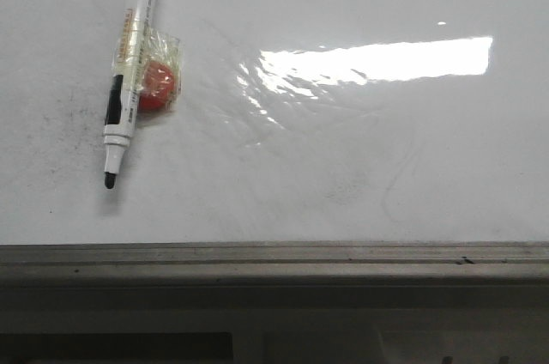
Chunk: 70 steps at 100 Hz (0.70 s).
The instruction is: Write number 8 on whiteboard
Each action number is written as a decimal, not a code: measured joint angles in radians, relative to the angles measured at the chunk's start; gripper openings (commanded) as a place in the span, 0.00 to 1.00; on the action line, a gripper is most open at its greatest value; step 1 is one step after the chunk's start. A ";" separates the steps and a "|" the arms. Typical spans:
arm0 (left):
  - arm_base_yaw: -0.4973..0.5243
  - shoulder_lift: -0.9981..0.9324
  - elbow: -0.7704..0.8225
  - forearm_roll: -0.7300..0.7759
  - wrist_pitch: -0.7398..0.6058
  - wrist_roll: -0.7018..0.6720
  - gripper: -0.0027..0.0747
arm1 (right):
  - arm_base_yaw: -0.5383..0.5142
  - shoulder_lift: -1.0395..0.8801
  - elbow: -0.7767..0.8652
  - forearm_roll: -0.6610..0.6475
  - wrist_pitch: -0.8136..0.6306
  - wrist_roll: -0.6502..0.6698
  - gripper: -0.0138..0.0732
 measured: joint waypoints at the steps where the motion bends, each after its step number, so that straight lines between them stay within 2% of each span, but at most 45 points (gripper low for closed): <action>1: 0.000 0.000 0.000 0.000 0.000 0.000 0.01 | 0.000 0.000 0.000 0.000 0.000 0.000 0.09; 70: 0.000 0.000 0.000 0.000 0.000 0.000 0.01 | 0.035 0.000 0.000 0.000 0.000 0.000 0.09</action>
